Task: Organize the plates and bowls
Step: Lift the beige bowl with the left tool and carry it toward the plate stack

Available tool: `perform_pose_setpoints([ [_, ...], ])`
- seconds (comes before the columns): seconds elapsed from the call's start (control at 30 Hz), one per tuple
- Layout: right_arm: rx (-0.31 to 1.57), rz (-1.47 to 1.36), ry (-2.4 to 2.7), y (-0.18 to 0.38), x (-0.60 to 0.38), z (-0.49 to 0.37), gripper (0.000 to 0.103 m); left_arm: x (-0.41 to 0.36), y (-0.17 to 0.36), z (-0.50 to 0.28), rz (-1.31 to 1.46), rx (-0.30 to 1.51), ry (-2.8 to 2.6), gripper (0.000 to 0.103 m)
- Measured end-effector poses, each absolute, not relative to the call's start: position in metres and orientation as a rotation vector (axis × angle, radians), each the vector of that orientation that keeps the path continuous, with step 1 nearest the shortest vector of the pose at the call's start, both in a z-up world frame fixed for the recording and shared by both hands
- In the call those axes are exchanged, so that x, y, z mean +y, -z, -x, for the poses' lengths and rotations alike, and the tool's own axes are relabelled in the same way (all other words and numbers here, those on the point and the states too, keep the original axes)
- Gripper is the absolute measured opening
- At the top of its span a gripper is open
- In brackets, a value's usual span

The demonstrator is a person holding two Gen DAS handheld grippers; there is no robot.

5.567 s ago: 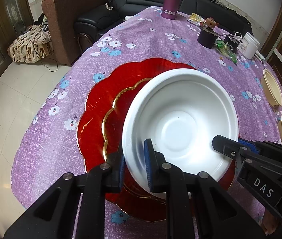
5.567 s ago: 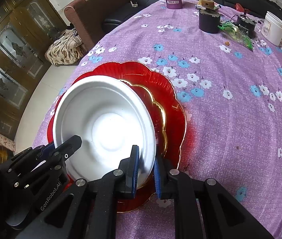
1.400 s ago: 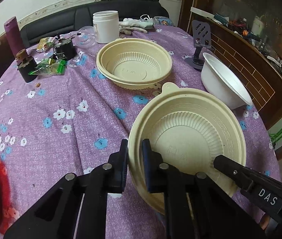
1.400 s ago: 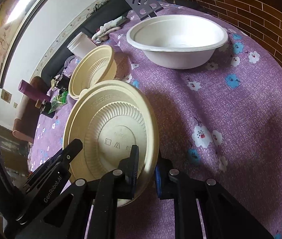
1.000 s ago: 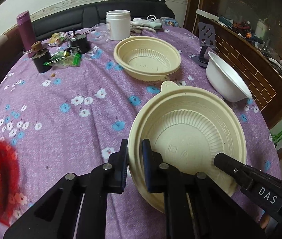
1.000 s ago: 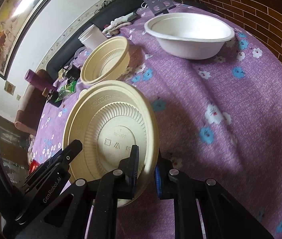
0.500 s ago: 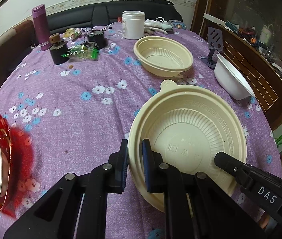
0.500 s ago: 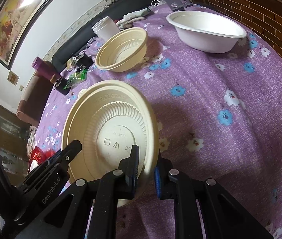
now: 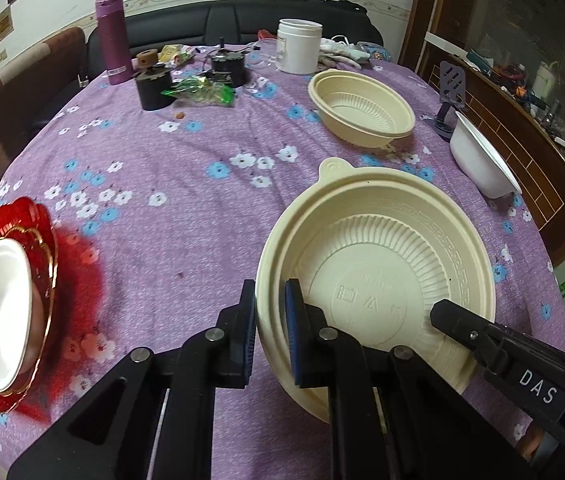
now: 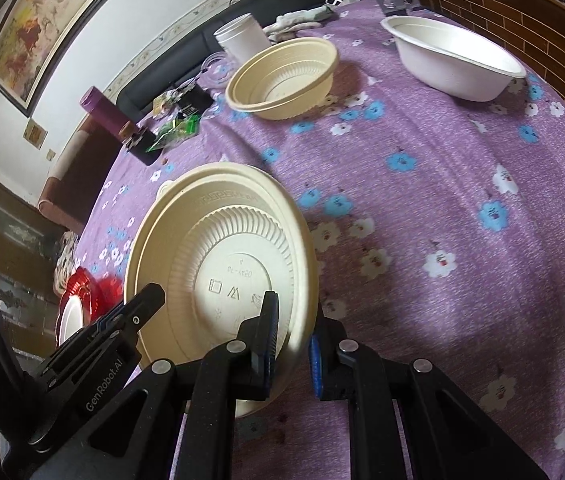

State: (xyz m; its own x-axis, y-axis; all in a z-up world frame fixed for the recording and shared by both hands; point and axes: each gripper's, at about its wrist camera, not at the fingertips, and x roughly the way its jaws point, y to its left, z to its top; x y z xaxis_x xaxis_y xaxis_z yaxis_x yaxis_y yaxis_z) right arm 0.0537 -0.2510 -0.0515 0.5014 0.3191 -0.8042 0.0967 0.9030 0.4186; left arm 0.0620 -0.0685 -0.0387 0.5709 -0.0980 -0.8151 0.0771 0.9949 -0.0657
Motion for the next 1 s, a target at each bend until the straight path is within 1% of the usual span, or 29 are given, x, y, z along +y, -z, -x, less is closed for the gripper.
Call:
perform_pose_setpoints([
  [1.0, 1.058, -0.343, -0.275, 0.042, -0.177, -0.047, 0.014, 0.007, 0.03, -0.034, 0.117, 0.948, 0.005, 0.011],
])
